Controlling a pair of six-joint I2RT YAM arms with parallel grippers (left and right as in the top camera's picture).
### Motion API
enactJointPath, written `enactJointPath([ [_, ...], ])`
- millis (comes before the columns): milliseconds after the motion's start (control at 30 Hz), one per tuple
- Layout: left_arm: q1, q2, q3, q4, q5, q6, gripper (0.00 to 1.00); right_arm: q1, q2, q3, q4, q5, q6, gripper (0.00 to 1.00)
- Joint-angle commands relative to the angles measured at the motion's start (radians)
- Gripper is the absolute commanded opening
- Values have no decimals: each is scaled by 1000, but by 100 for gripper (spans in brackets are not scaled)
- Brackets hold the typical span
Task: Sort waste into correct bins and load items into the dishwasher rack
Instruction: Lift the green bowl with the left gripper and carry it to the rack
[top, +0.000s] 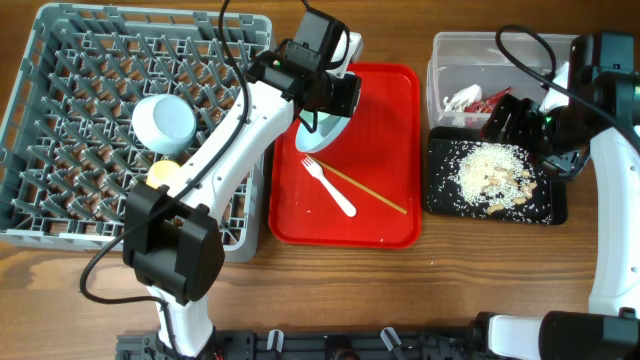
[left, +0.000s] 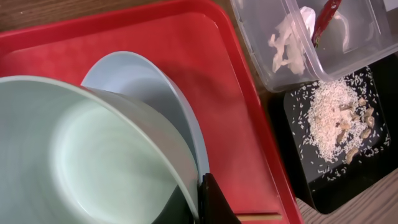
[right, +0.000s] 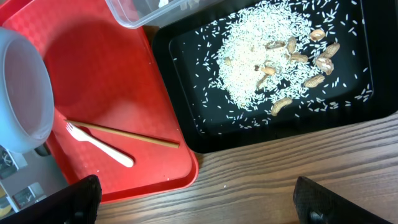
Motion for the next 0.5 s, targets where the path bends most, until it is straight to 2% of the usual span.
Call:
enactJointPath([
  [0, -3, -6, -4, -18, 21, -5, 4, -3, -10, 15, -1, 25, -3, 100],
  [467, -3, 11, -31, -36, 22, -6, 4, -3, -10, 15, -1, 24, -11, 100],
])
